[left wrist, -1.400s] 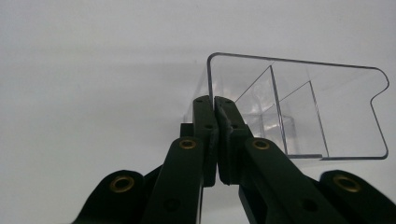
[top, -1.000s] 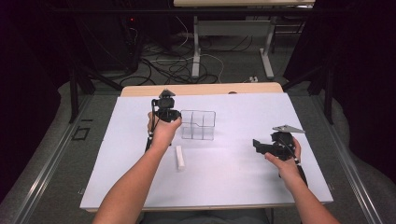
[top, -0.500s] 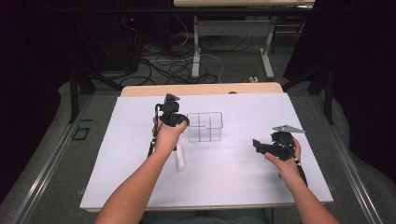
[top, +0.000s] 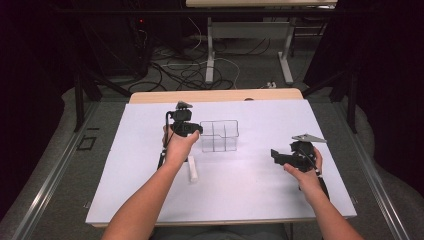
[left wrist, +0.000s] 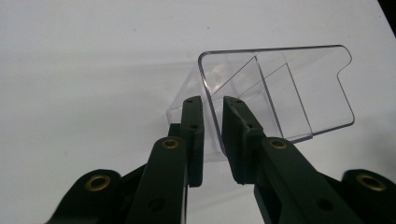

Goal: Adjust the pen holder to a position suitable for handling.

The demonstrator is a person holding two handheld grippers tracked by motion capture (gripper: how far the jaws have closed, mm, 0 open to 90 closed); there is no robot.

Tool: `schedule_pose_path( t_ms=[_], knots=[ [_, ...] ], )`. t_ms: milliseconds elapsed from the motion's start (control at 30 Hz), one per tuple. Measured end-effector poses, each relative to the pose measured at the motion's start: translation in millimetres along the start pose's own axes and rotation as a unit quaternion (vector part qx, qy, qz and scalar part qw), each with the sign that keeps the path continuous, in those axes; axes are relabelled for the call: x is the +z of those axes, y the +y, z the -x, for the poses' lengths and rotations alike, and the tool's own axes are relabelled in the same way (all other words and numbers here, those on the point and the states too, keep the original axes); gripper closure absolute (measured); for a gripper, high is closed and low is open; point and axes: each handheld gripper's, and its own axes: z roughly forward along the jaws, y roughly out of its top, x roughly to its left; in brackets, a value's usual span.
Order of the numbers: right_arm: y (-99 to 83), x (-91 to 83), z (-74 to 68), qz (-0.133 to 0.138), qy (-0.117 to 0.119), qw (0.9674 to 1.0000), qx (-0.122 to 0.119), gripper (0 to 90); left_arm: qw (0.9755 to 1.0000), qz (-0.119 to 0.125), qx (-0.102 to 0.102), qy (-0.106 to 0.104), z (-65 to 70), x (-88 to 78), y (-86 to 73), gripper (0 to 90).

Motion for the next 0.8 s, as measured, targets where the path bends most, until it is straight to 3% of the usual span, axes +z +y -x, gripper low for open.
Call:
schedule_pose_path(
  t_ms=[433, 667, 800],
  knots=[
    [0.0, 0.2, -0.4, 0.0, 0.0, 1.0, 0.0, 11.5, 0.9997, 0.009, 0.004, -0.022, -13.6, -10.5, -4.6, 65.7],
    [0.0, 0.1, -0.4, 0.0, 0.0, 1.0, -0.001, 11.5, 0.999, 0.034, 0.018, -0.02, -16.9, -17.6, -14.1, 59.3],
    [0.1, -0.3, -0.6, 0.001, 0.0, 1.0, -0.001, 11.4, 0.9982, 0.047, 0.013, -0.034, -23.9, -20.3, -23.1, 53.8]
  ],
)
